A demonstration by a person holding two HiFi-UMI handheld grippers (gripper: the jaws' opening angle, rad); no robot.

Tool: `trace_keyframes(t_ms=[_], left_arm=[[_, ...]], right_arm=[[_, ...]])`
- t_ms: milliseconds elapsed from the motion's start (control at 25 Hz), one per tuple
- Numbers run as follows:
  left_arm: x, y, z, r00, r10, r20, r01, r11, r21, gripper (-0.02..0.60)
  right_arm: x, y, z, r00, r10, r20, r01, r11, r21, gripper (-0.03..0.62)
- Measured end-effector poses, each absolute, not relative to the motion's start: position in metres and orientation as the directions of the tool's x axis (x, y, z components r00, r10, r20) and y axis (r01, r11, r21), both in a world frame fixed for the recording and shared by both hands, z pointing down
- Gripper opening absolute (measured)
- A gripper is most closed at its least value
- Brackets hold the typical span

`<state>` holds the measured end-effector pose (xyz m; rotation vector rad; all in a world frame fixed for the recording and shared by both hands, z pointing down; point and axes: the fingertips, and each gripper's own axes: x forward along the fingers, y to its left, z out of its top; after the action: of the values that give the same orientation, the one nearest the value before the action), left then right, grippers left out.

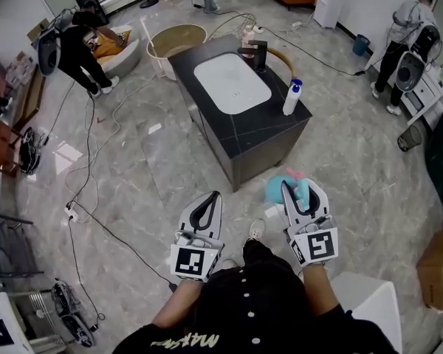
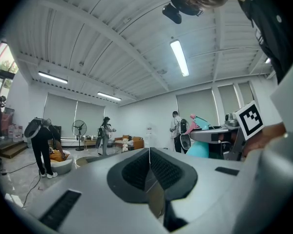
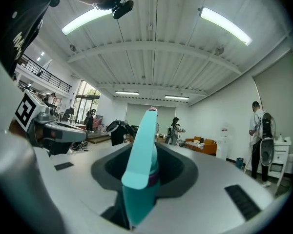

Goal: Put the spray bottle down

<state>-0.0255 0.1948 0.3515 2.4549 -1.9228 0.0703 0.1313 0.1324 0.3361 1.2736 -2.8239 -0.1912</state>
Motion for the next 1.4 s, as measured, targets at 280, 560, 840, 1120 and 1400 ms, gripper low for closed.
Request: trace_keyframes(t_ms=[280, 560, 840, 1120, 1400], left_arm=[[-0.033, 0.115, 0.339, 0.202, -0.979, 0.034, -0.979, -0.203, -0.025, 0.017], [-0.027, 0.054, 0.335, 0.157, -0.987, 0.019, -0.987, -0.158, -0.03, 0.017], [-0.032, 0.022, 0.334, 0.112, -0.993, 0.033, -0.993, -0.113, -0.028, 0.016], [-0.052, -0.015, 0.349, 0.107, -0.992, 0.064, -0.994, -0.109, -0.024, 0.017], [-0.081, -0.072, 0.355, 0.143, -0.988, 0.058, -0.989, -0.144, -0.018, 0.017]], right_arm=[[0.118, 0.053, 0.323, -0.707, -0.706, -0.045, -0.704, 0.695, 0.144, 0.117], [0.117, -0.01, 0.319, -0.744, -0.666, -0.054, -0.666, 0.732, 0.147, 0.117], [0.114, -0.054, 0.321, -0.759, -0.65, -0.043, -0.648, 0.747, 0.15, 0.117], [0.094, -0.09, 0.336, -0.762, -0.647, -0.024, -0.644, 0.753, 0.139, 0.117], [0.066, -0.138, 0.339, -0.744, -0.668, -0.021, -0.663, 0.734, 0.147, 0.117]])
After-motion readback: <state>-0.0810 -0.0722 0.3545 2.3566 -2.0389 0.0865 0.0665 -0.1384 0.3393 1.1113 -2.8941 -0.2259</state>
